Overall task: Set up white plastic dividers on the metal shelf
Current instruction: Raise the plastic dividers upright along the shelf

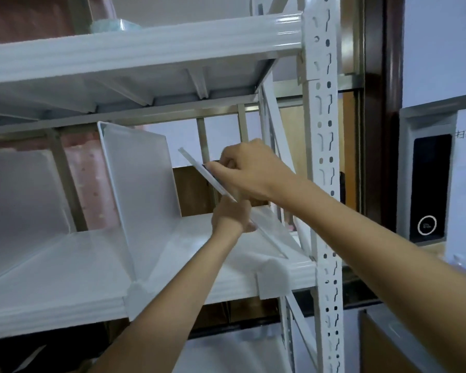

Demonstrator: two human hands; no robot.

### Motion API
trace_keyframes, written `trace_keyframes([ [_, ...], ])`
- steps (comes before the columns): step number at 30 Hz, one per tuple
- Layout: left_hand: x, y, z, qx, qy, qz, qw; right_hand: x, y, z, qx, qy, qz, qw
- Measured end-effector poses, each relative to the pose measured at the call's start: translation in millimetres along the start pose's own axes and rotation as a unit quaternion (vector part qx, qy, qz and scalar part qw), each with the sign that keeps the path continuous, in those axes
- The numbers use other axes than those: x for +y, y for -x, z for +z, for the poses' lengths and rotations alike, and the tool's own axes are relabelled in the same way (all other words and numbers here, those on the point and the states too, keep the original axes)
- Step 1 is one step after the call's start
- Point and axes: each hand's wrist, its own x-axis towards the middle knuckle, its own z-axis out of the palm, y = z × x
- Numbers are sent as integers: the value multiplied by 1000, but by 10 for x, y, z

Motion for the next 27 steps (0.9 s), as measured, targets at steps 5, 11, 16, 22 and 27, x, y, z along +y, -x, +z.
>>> trace_keyframes([
  [5,71,7,-333,-7,89,-49,995,409,459,148,-249,30,142,958],
  [11,359,-11,-368,-44,28,-34,998,459,508,526,-349,52,229,907],
  [16,481,10,-327,-55,-68,6,996,537,510,622,-339,1,290,895],
  [22,502,157,-79,-71,-205,63,974,530,437,494,-261,-42,316,911],
  [27,582,232,-37,-66,-272,107,954,511,495,467,-247,-59,317,914],
])
